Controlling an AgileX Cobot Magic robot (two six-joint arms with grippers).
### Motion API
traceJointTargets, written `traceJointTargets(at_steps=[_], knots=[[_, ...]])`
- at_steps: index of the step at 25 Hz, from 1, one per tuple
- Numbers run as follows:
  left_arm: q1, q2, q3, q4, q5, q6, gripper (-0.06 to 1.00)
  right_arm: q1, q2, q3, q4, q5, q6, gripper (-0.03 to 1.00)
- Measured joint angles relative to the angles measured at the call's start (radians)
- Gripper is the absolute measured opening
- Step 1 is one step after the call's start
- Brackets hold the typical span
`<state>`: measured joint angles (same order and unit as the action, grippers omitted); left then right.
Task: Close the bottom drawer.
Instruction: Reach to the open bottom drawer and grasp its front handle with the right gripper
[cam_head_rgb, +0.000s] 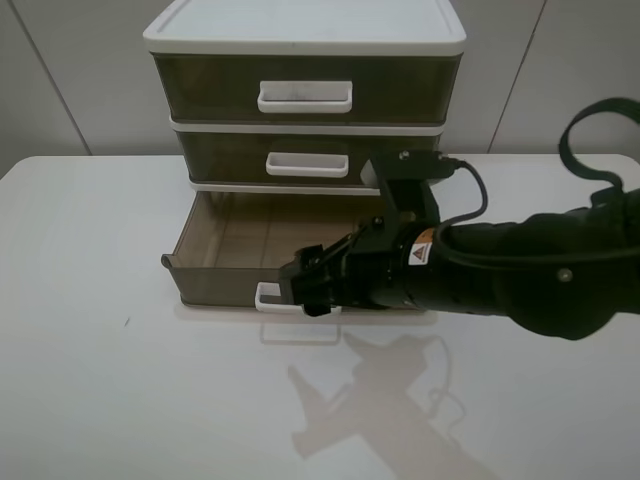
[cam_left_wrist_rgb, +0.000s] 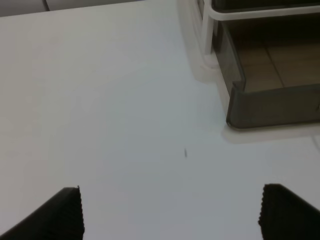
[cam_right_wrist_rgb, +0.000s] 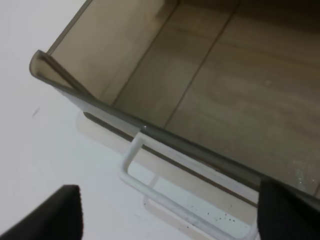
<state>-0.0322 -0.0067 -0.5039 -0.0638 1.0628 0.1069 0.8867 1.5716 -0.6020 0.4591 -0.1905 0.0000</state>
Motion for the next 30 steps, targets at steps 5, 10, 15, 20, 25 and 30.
traceJointTargets(at_steps=[5, 10, 15, 20, 25, 30], knots=[[0.000, 0.000, 0.000, 0.000, 0.000, 0.000, 0.72, 0.003, 0.001, 0.001, 0.010, -0.008, 0.000, 0.28], [0.000, 0.000, 0.000, 0.001, 0.000, 0.000, 0.72, 0.003, 0.062, 0.002, 0.011, -0.029, 0.000, 0.04], [0.000, 0.000, 0.000, 0.001, 0.000, 0.000, 0.72, 0.003, 0.120, 0.002, 0.011, -0.105, 0.000, 0.02], [0.000, 0.000, 0.000, 0.001, 0.000, 0.000, 0.72, 0.003, 0.144, 0.002, 0.012, -0.164, 0.000, 0.02], [0.000, 0.000, 0.000, 0.001, 0.000, 0.000, 0.72, 0.015, 0.157, -0.002, 0.013, -0.172, 0.000, 0.02], [0.000, 0.000, 0.000, 0.001, 0.000, 0.000, 0.72, 0.036, 0.168, -0.002, 0.011, -0.187, 0.000, 0.02]])
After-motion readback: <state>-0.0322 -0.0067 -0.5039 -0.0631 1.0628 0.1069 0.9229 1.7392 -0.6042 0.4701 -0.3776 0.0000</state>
